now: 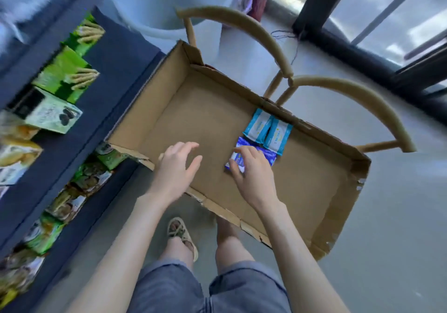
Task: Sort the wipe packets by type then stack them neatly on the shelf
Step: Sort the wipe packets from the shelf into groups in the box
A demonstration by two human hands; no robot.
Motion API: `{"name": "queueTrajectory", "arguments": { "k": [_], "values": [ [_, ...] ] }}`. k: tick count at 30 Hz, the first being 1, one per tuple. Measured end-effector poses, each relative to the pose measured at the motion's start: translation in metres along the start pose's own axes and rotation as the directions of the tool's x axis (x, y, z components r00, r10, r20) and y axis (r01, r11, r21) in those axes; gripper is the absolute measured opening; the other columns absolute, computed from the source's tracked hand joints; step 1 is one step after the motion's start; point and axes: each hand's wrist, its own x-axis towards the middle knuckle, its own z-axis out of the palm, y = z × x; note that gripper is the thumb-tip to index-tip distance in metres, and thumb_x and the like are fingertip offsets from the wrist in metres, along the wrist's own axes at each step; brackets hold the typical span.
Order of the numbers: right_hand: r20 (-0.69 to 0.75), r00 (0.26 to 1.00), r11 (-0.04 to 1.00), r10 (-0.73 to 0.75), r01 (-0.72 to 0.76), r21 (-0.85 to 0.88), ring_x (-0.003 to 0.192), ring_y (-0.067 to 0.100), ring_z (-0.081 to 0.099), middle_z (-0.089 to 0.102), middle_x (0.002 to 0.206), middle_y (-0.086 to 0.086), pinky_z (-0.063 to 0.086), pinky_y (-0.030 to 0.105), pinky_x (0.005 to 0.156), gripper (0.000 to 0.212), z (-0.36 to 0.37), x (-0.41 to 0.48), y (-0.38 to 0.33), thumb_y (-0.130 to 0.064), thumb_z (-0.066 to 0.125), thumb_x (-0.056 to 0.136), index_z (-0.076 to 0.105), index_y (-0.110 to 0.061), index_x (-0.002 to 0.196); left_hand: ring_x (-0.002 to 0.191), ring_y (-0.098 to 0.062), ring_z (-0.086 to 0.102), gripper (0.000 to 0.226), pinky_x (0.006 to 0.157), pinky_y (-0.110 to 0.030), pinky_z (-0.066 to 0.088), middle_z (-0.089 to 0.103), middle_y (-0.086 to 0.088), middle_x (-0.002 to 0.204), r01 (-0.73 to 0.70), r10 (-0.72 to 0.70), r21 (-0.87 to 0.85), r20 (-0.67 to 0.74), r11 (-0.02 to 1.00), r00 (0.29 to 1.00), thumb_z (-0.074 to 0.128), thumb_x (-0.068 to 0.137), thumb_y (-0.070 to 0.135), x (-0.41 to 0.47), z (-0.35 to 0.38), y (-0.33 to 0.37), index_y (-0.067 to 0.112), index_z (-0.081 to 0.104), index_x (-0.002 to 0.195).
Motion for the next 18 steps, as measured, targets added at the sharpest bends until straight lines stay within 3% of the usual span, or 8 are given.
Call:
{"name": "queueTrajectory", "arguments": {
  "k": [8,14,18],
  "values": [
    [0.040,0.939,0.939,-0.341,0.342,-0.034,0.087,0.033,0.060,0.065,0.102,0.008,0.050,0.039,0.075,0.025,0.028,-0.077,-0.144,-0.023,0.057,0.084,0.064,-0.009,0.104,0.109,-0.017,0.053,0.029,0.096,-0.040,0.042,0.060,0.002,0.117,0.106,-0.137,-0.114,-0.313,0.988,0.940,0.054,0.095,0.026,-0.170,-0.098,-0.074,0.016,0.059,0.121],
    [0.182,0.816,0.831,-0.549,0.557,0.008,0.093,0.033,0.059,0.064,0.105,0.008,0.050,0.040,0.075,0.018,0.095,-0.168,-0.242,-0.017,0.062,0.086,0.064,-0.010,0.103,0.104,-0.015,0.058,0.042,0.092,-0.040,0.045,0.064,0.007,0.110,0.275,-0.330,-0.186,-0.428,0.943,0.841,0.045,0.086,0.041,-0.322,-0.120,-0.160,0.018,0.062,0.116],
    [0.254,0.715,0.747,-0.651,0.663,0.050,0.097,0.034,0.058,0.064,0.108,0.009,0.051,0.041,0.077,0.026,0.127,-0.198,-0.306,-0.020,0.053,0.086,0.064,-0.009,0.107,0.104,-0.015,0.058,0.032,0.092,-0.036,0.046,0.064,0.006,0.111,0.335,-0.420,-0.254,-0.528,0.907,0.738,0.057,0.092,0.033,-0.383,-0.136,-0.203,0.017,0.062,0.119]
  ]
}}
